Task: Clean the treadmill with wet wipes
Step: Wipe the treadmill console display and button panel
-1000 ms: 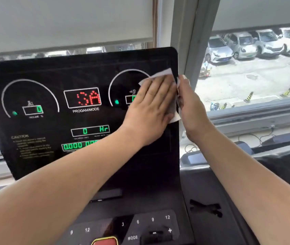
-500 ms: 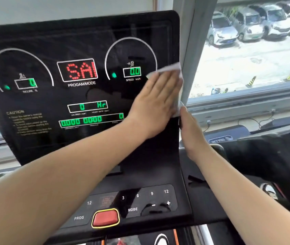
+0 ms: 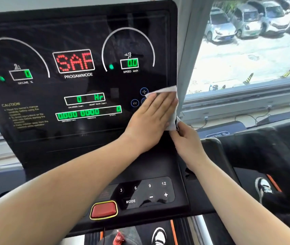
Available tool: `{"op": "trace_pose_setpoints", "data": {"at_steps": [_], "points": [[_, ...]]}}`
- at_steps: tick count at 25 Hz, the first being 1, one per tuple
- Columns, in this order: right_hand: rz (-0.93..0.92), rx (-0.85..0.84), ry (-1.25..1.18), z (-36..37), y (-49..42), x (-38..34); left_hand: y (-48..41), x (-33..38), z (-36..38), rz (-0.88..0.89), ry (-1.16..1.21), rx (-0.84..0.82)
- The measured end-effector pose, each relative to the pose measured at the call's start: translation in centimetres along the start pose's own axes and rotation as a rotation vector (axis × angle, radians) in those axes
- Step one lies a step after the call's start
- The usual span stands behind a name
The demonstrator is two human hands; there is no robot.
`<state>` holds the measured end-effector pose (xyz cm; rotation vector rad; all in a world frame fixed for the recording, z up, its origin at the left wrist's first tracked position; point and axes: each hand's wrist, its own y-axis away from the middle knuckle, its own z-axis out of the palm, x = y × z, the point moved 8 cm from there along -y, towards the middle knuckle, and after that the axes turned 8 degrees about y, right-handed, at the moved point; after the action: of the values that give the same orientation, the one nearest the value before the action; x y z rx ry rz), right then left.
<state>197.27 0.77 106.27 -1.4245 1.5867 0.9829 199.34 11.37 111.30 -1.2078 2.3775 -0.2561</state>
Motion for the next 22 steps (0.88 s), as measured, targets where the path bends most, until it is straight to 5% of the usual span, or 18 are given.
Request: {"op": "trace_pose_setpoints", "data": {"at_steps": [4, 8, 22], "points": [[0.048, 0.066, 0.031, -0.8, 0.3, 1.6, 0.4, 1.0, 0.7, 0.226, -0.063, -0.051], [0.060, 0.078, 0.002, -0.5, 0.8, 2.0, -1.1, 0.0, -0.4, 0.051, -0.013, 0.024], [0.117, 0.061, -0.016, 0.0, 2.8, 3.6, 6.7, 3.5, 3.4, 0.285, 0.056, -0.152]]}}
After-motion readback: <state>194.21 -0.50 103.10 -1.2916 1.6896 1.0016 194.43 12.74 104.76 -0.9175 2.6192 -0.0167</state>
